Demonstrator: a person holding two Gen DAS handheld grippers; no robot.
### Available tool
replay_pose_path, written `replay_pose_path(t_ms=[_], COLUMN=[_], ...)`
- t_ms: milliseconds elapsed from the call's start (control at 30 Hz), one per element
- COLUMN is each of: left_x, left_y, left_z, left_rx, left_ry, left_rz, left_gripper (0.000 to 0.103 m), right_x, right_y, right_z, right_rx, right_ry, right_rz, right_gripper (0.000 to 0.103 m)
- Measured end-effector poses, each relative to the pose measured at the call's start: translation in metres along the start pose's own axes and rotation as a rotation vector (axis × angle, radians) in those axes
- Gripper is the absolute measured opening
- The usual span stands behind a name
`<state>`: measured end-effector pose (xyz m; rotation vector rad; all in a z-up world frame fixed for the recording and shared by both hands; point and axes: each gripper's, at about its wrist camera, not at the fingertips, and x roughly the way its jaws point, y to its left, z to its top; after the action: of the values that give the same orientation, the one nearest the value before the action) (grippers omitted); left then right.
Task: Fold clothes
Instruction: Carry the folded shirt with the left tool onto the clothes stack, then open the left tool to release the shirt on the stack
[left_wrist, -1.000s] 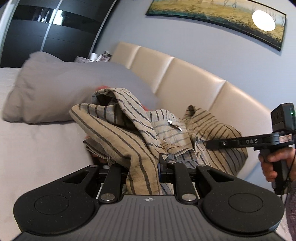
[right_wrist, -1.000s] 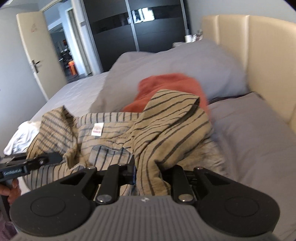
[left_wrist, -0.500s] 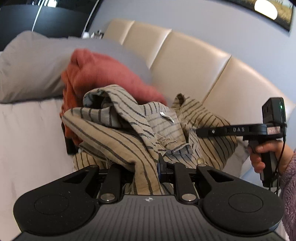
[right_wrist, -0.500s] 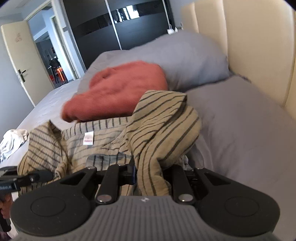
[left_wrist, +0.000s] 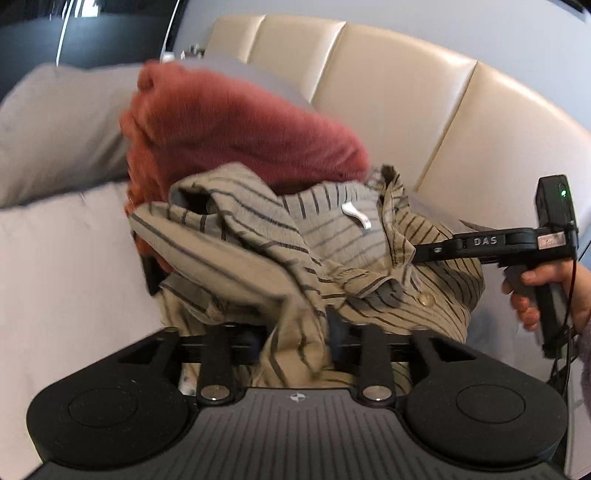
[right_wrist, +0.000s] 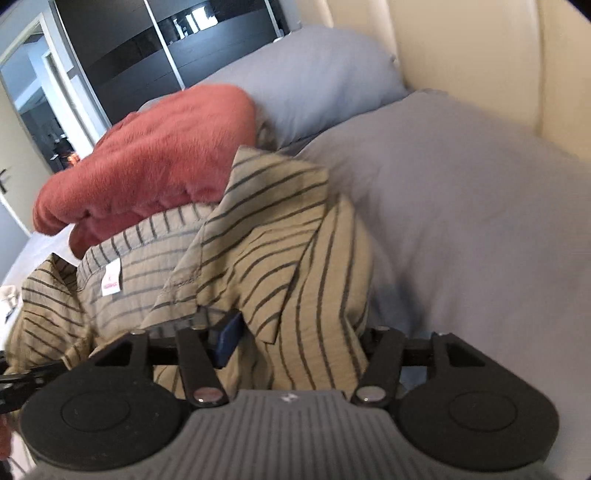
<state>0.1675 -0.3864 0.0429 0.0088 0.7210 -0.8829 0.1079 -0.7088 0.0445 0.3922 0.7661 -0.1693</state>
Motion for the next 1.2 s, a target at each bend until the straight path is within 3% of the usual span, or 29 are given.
replay_pose_path(t_ms=[33,100,233,333,433,567,733,867,1200], left_x=[-0.009,-0.028,-0.072,-0.087,-0.080,-0.050,-0.010,0.019,0.024], left_y=[-0.002,-0.006,-0.021,-0.035,-0.052,-0.065,-0.071,-0.054,-0.052], left_z=[-0.001,-0.005,-0.011,-0.006,0.002,-0.004,-0.034,-0.049,-0.052], left_rx=[0.014,0.050,0.125,0.183,0.210,0.196,0.189,0.114,0.134], left_ry=[-0.010,-0.032,-0.117,-0.185,-0.174,-0.120,-0.012,0.055,0.027], left_rz=[0.022,0.076,0.228,0.265,0.239,0.254,0.293,0.302,0.305], left_gripper=[0.056,0.059,0.064,0.064,0.064,0.064,0.064,0.067,0.068], right_x=[-0.009,-0.025,-0.066,-0.078,-0.078,-0.049,-0.009,0.024,0.039], right_y=[0.002,0.007,0.007,0.023,0.038,0.056,0.047,0.040,0.033], right_z=[0.003,0.010,0.013,0.006,-0.001,-0.018,-0.040,-0.059,-0.053], right_rx=[-0.013,-0.031,-0.044,-0.112,-0.167,-0.259,-0.292,-0.318,-0.295], right_ry=[-0.020,-0.070,-0.167,-0.197,-0.209,-0.193,-0.101,-0.026,0.019], right_rz=[-0.037,-0.106,-0.112,-0.066,-0.018,-0.026,-0.030,-0.034,-0.054], right_gripper=[0.063,0.066,0.067,0.072,0.072,0.077,0.082,0.082,0.084])
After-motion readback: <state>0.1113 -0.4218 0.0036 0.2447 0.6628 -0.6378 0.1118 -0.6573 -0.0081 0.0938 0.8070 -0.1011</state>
